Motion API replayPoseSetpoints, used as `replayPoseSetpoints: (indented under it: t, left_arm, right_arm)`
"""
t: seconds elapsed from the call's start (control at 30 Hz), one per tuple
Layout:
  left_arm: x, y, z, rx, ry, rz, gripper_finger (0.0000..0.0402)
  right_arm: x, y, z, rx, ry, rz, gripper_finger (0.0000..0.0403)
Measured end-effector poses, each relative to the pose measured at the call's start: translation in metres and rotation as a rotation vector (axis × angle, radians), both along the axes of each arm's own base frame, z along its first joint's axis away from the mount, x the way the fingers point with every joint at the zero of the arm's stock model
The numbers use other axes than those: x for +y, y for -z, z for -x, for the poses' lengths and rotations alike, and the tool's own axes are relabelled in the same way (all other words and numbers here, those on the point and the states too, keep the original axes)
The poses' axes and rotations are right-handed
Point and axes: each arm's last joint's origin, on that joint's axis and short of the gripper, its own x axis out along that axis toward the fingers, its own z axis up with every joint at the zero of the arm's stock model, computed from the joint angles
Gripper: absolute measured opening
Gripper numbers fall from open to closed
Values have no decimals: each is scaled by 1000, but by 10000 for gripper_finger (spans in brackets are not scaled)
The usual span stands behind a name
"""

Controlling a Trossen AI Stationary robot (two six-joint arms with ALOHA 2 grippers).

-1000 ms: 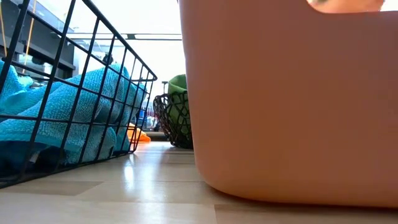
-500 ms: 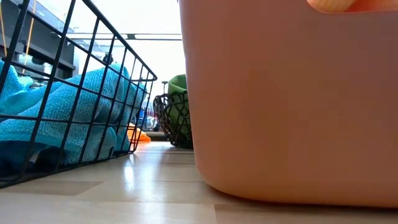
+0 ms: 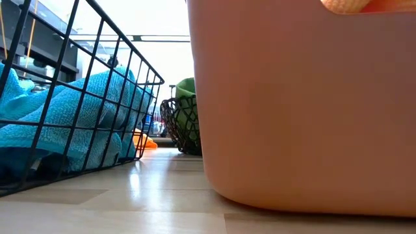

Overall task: Sort microfiber towel by color & place in baskets
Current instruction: Put the bottom orange microfiber towel into the orange bin

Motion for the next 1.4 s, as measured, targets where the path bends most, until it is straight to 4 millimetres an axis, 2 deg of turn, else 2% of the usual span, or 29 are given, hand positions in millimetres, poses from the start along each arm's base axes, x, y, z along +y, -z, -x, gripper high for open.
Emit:
replayPoseSetpoints:
  t: [0.13, 0.3, 0.5, 0.7, 0.83, 0.87, 0.93, 1.03, 1.07, 1.1, 1.23, 1.3, 1.4]
  left_arm:
    - [0, 1, 0, 12, -1, -1, 182]
    - [1, 1, 0, 13, -26, 5, 182]
    - [1, 1, 0, 13, -45, 8, 182]
    - [1, 1, 0, 13, -46, 8, 182]
    - [2, 1, 0, 13, -60, 17, 182]
    - [2, 1, 0, 12, -67, 22, 182]
    - [3, 1, 0, 11, -83, 30, 182]
    - [3, 0, 0, 2, -96, 36, 182]
    - [3, -1, 0, -5, -98, 34, 182]
    - [3, -1, 1, -13, -99, 31, 182]
    - [3, -4, 2, -40, -103, 25, 182]
    - [3, -4, 2, -43, -103, 24, 182]
    - [3, -4, 2, -45, -106, 19, 182]
  right_arm:
    - [20, 26, 20, 25, 61, -21, 309]
    - [31, 51, 30, 22, 75, -33, 309]
    - [38, 81, 23, 51, 19, 69, 309]
    - [45, 121, 17, 141, 34, 182, 309]
    - [46, 133, 16, 183, 15, 210, 290]
    - [46, 133, 17, 186, -3, 217, 271]
    - [43, 130, 18, 194, -12, 231, 207]
    - [33, 119, 22, 209, -9, 274, 66]
    - [28, 115, 24, 213, -19, 295, 34]
    - [23, 109, 26, 217, -29, 307, 23]
    - [-1, 80, 33, 228, 1, 366, 26]
    - [-16, 60, 39, 192, 59, 401, 10]
    - [-39, 30, 49, 84, 199, 406, 10]
